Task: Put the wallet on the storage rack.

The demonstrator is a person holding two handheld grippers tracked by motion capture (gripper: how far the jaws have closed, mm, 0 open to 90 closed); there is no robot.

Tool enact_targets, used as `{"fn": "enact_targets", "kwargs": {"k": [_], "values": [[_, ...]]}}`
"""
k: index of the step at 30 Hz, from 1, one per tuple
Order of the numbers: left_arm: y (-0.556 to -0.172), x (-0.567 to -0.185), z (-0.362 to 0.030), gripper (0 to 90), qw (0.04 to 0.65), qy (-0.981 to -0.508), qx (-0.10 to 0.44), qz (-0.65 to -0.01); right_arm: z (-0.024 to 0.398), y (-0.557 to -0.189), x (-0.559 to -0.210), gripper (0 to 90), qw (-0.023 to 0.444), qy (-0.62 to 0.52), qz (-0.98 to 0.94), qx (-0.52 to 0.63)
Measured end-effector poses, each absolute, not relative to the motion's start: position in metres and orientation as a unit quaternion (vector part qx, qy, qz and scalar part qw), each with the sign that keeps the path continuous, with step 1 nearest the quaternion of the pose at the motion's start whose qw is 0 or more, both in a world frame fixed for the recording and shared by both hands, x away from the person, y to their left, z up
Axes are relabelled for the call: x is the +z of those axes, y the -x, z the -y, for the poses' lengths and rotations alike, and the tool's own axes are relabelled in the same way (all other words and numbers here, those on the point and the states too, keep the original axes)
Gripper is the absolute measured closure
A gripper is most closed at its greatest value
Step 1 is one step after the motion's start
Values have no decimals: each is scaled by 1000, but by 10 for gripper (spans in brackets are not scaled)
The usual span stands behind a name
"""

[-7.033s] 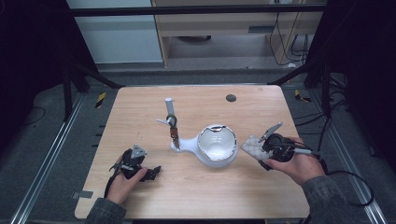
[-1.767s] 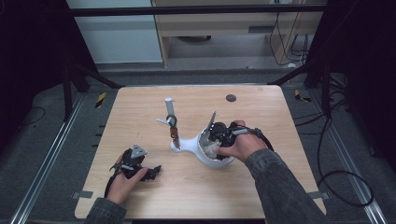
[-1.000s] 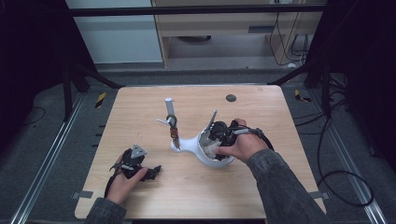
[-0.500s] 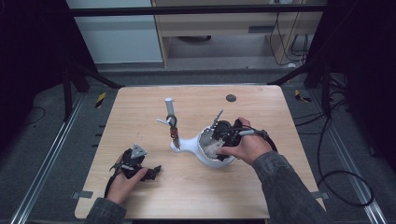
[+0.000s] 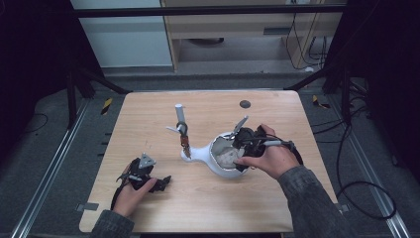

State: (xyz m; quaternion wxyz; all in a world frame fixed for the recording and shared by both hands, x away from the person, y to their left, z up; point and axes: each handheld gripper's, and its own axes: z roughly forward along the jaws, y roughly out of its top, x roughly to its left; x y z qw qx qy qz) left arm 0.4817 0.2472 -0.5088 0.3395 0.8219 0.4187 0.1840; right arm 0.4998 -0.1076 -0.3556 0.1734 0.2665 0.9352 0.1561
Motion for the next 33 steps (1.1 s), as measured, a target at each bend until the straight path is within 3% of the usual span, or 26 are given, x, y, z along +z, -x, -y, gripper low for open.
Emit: {"fn": "enact_targets", "kwargs": {"k": [33], "values": [[-482, -509, -247, 0, 339, -823, 183, -418, 168, -493, -360, 50, 202, -321, -896, 230]]}}
